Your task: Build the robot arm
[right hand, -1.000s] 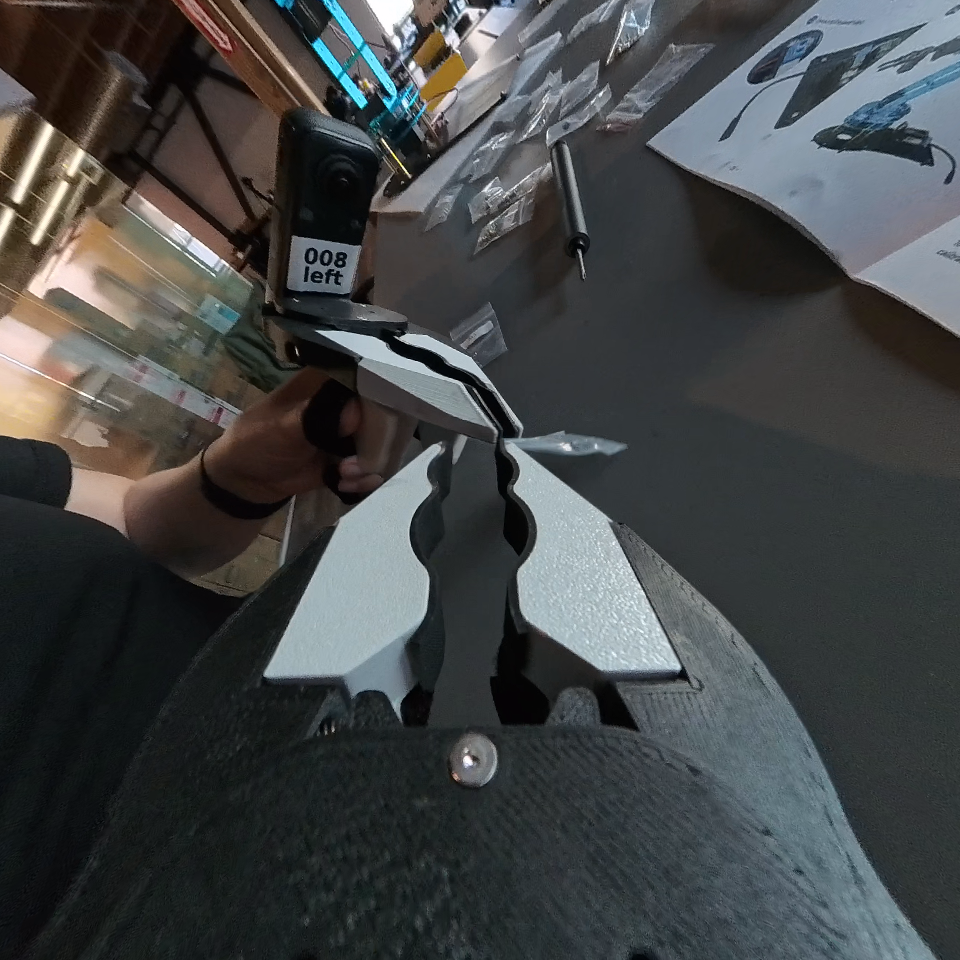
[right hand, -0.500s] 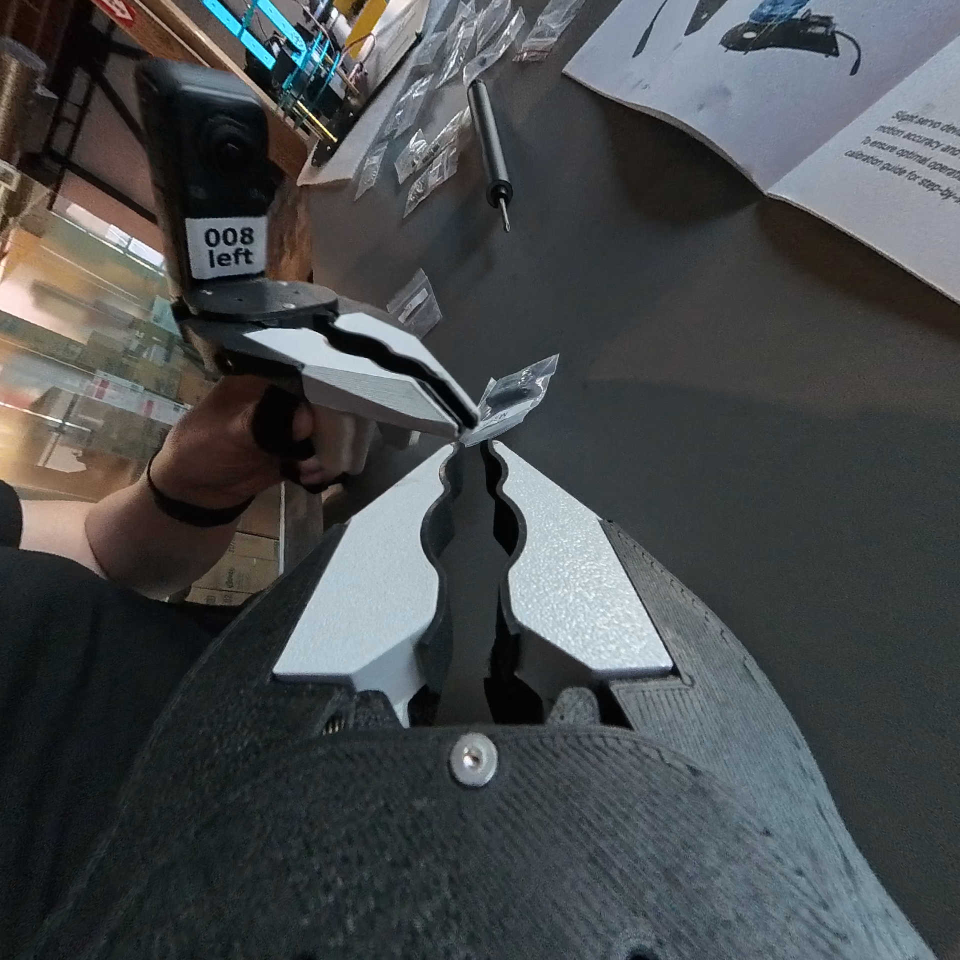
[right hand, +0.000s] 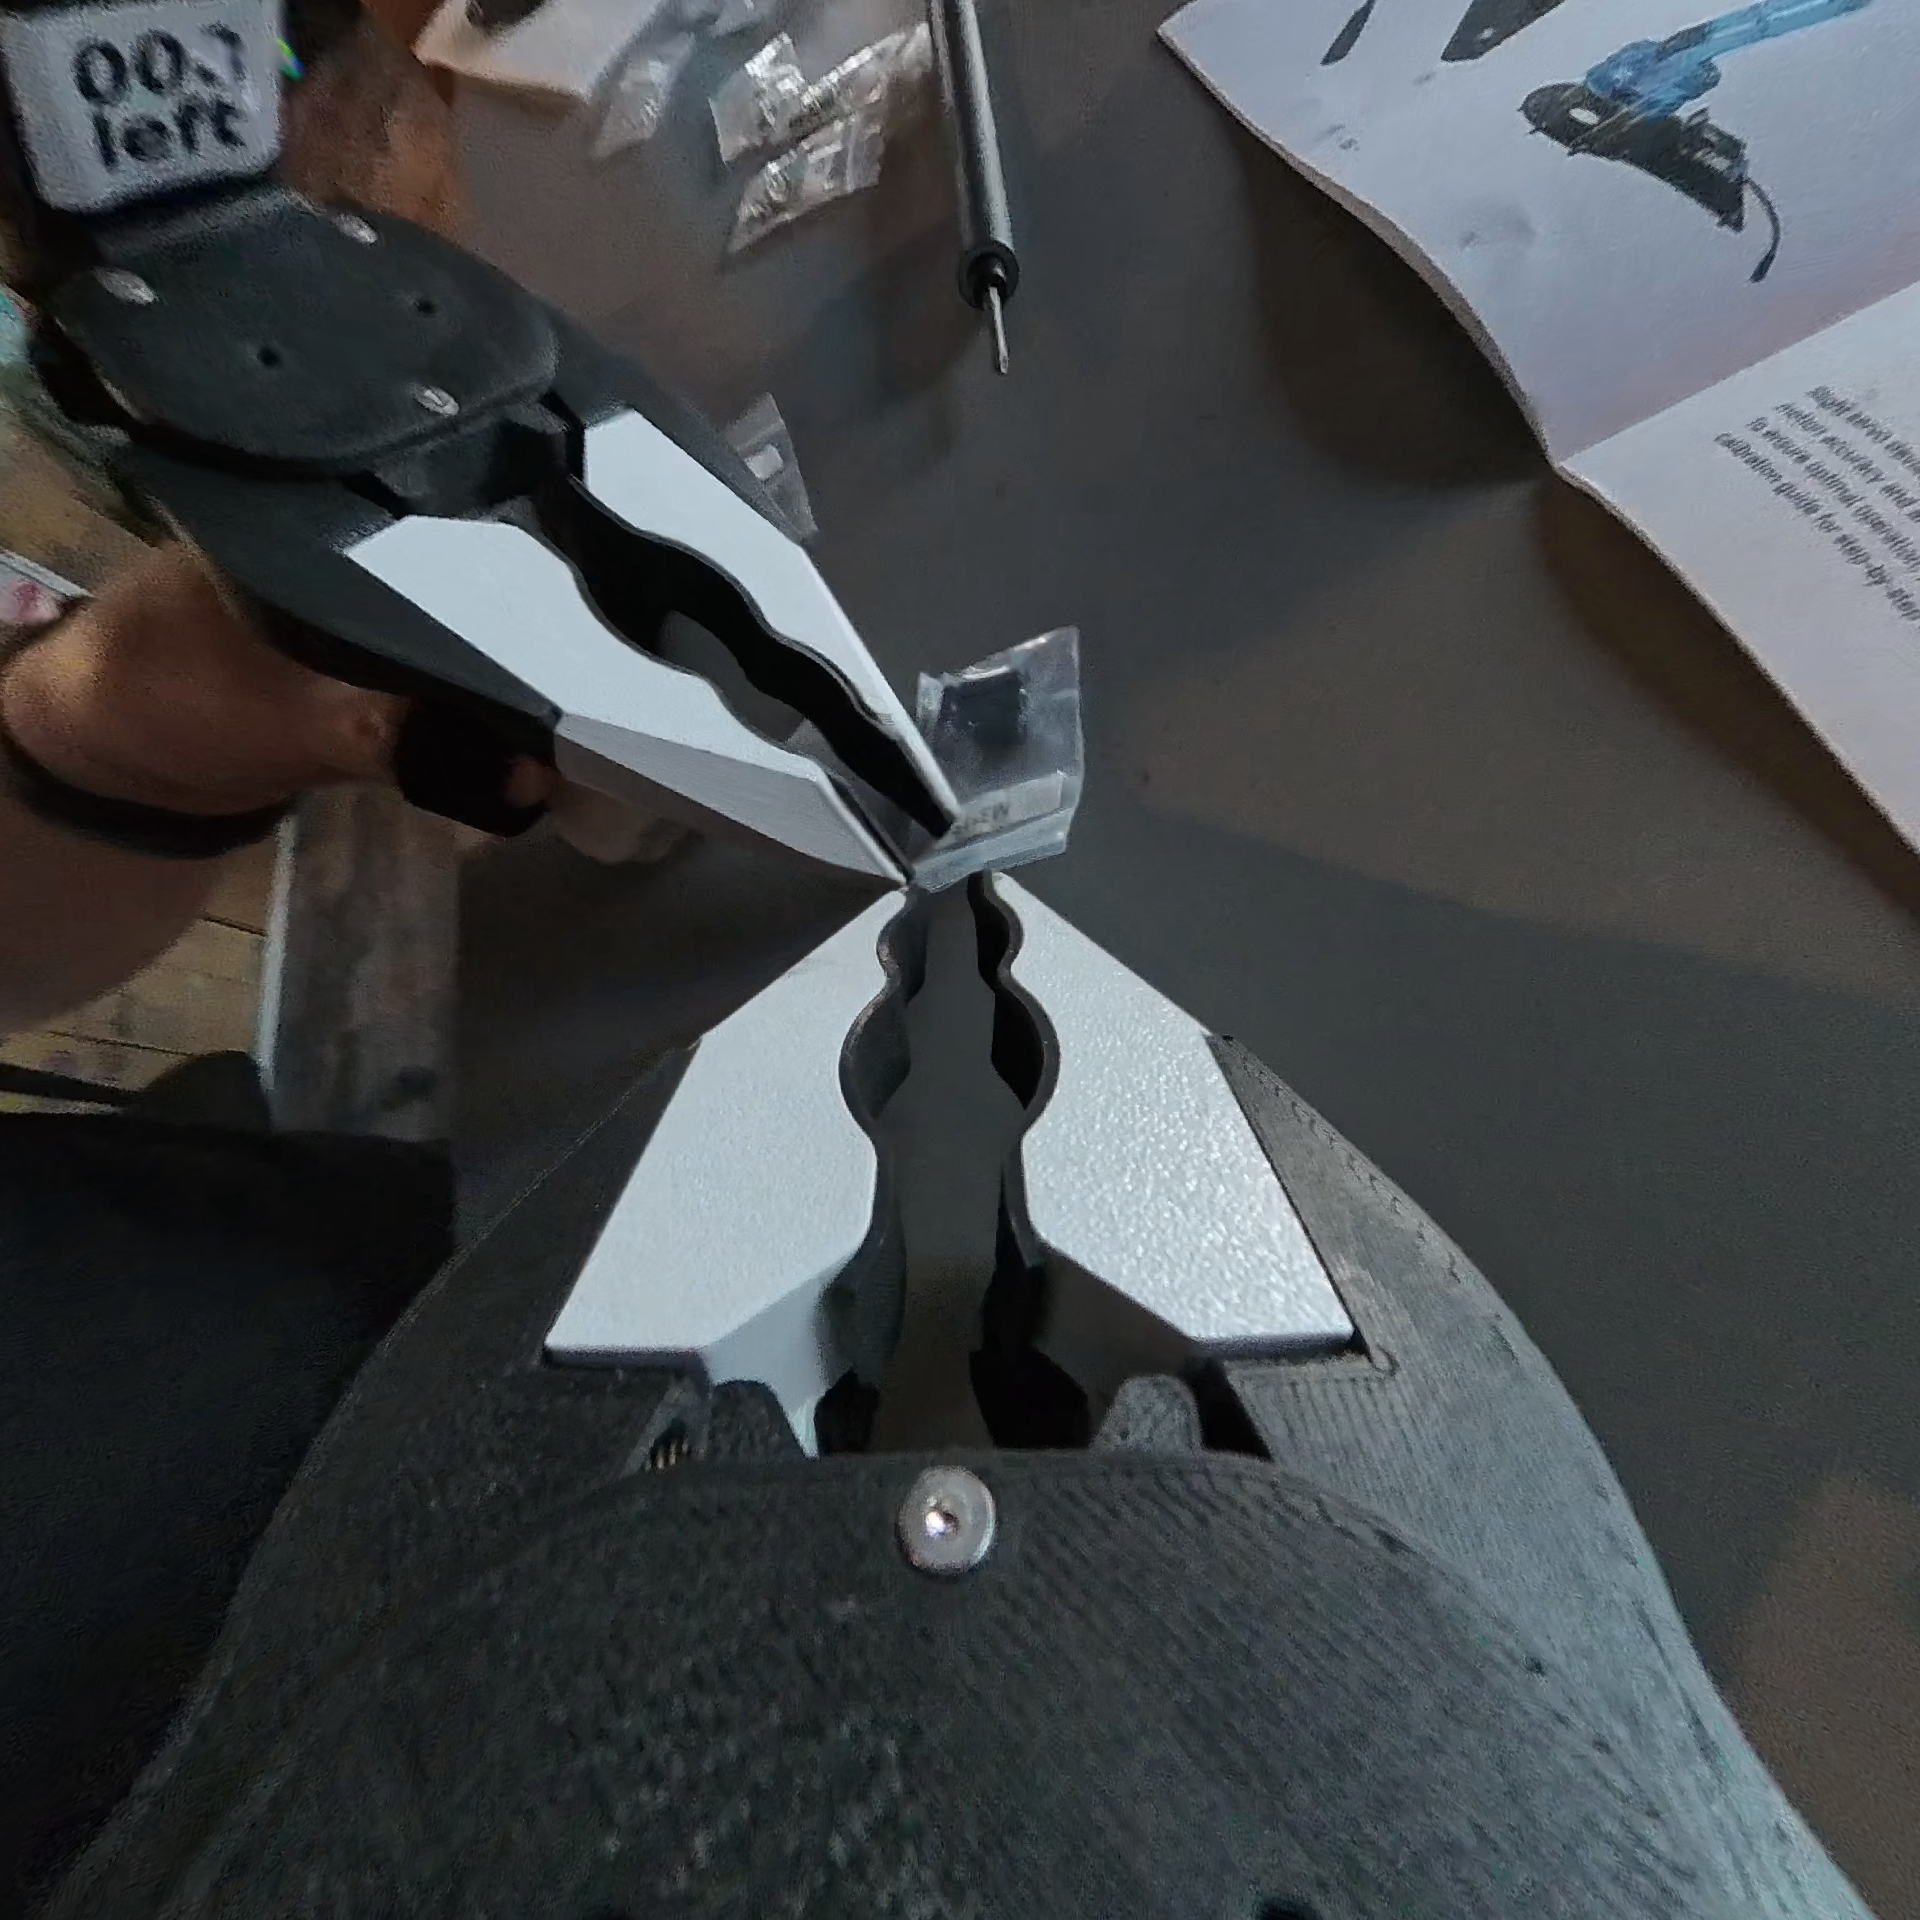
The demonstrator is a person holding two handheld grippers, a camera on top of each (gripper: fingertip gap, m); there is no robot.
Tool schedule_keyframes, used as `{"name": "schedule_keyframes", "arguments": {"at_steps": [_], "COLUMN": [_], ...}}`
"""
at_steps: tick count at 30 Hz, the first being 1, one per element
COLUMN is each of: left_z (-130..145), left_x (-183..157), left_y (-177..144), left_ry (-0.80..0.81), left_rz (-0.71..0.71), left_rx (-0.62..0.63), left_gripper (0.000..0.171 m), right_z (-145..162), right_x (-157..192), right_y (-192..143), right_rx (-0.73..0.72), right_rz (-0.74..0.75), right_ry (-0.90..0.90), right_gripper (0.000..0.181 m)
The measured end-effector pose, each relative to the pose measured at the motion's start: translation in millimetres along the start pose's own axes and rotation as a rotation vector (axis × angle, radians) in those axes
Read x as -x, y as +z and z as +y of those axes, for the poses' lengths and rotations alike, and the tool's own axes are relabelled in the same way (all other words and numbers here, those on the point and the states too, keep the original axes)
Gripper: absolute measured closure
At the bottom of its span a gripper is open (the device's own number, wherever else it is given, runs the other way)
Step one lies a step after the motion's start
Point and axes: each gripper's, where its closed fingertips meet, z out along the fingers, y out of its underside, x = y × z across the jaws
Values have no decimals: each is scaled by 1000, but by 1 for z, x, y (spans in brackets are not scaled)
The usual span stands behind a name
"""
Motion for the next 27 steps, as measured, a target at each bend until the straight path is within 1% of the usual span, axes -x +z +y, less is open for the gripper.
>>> {"name": "schedule_keyframes", "arguments": {"at_steps": [3,4,6,7,11,13,15,18,19,20,23,25,27], "left_z": [2,3,1,1,0,0,1,2,2,2,2,2,1], "left_x": [5,6,3,3,4,3,1,-1,0,1,8,9,9], "left_y": [2,3,4,5,5,5,5,5,6,6,6,6,7], "left_ry": [42,54,74,77,59,51,72,142,173,208,324,400,437], "left_rz": [-55,-66,-68,-68,-55,-40,-46,-97,-122,-150,-250,-294,-308], "left_rx": [30,40,40,37,25,30,47,52,54,55,63,67,61], "left_gripper": [167,168,160,159,163,161,157,150,148,149,160,159,159], "right_z": [2,4,4,3,0,0,-4,-8,-7,-6,-8,-8,-5], "right_x": [-2,-4,-8,-6,-4,-10,-12,-22,-24,-26,-34,-32,-30], "right_y": [3,3,3,3,6,4,-1,-9,-9,-8,-10,-10,-9], "right_rx": [25,37,46,41,34,52,38,34,42,56,63,64,75], "right_rz": [35,57,89,82,73,114,120,142,129,112,116,99,88], "right_ry": [-58,-73,-111,-122,-168,-200,-244,-316,-326,-327,-339,-340,-346], "right_gripper": [171,171,171,171,172,167,159,151,149,148,148,148,148]}}
